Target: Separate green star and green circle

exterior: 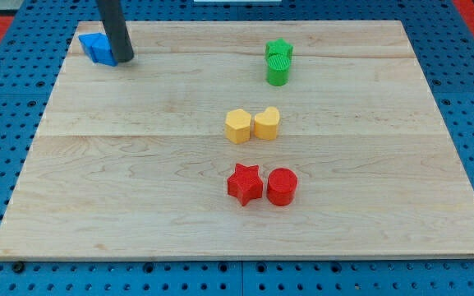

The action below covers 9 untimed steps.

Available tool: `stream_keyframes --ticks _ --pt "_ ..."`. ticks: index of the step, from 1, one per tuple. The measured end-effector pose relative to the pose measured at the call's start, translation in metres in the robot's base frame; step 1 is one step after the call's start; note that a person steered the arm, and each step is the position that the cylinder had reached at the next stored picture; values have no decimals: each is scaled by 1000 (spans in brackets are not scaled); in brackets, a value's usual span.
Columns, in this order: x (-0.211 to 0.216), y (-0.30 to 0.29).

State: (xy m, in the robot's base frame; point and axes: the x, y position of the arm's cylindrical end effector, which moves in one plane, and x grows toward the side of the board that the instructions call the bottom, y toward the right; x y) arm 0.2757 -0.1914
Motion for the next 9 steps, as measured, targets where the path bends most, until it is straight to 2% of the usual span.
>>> stream_keyframes --ticks 1,2,3,5,8,9 --pt "10 -4" --pt "45 -3" --pt "41 -25" --pt "11 -3" --pt "21 13" --pt "59 92"
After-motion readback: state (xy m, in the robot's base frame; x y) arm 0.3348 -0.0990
